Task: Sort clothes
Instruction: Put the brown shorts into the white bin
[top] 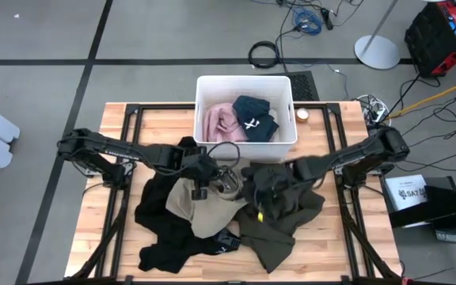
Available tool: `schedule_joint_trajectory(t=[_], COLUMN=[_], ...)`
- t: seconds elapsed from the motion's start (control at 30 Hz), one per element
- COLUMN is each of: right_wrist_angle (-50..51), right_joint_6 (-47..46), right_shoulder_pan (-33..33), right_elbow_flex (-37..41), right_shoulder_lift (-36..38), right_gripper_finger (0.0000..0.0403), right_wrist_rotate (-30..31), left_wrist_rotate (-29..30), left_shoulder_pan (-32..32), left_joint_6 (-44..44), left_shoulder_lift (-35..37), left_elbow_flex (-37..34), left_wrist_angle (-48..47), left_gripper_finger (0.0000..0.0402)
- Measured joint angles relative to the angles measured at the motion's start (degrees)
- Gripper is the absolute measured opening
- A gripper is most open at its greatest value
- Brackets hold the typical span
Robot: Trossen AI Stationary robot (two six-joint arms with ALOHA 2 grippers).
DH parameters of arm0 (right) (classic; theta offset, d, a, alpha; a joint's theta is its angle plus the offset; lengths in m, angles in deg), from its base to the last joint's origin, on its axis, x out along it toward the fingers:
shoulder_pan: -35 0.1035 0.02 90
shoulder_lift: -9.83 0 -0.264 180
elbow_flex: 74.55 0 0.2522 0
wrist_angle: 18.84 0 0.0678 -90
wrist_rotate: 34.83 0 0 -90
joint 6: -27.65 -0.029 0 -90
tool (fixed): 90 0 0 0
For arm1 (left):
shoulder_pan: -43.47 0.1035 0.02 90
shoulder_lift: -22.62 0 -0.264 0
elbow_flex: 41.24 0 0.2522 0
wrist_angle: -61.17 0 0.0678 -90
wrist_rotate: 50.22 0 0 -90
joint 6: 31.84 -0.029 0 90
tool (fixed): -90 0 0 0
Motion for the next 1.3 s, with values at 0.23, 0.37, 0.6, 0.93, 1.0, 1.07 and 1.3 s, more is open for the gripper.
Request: schedule_joint_trajectory(t=[0.23,0.37,0.6,0.93,1.0,1.07,1.3], right_wrist_angle=[-2.58,-2.08,-0.49,0.48,0.50,0.97,2.62], right_joint_6=[0.44,0.52,0.37,0.37,0.40,0.21,-0.16], right_shoulder_pan=[2.49,2.47,2.58,2.58,2.56,2.56,2.58], right_elbow_flex=[0.15,0.15,0.15,0.15,0.15,0.15,0.26], right_shoulder_lift=[-3.46,-3.83,-3.83,-3.83,-3.83,-3.83,-3.85], right_gripper_finger=[0.0208,0.0208,0.0208,0.0208,0.0208,0.0208,0.0208], right_wrist_rotate=[6.45,6.08,6.08,6.08,6.10,6.12,6.25], left_wrist_rotate=[-0.04,-0.06,0.00,2.29,2.31,2.45,0.56], left_shoulder_pan=[0.41,-0.08,-1.04,-0.71,-0.71,-0.71,-0.90], left_joint_6=[6.97,6.45,5.54,6.85,5.44,3.81,-2.20], left_shoulder_lift=[0.02,-0.29,-2.24,-7.02,-8.94,-11.17,-19.26], left_elbow_flex=[0.00,0.02,0.11,0.11,0.11,0.11,0.29], left_wrist_angle=[-1.33,-2.80,-2.24,-1.95,-2.00,-1.94,-1.69], left_gripper_finger=[0.0125,0.0129,0.0184,0.0285,0.0298,0.0307,0.0315])
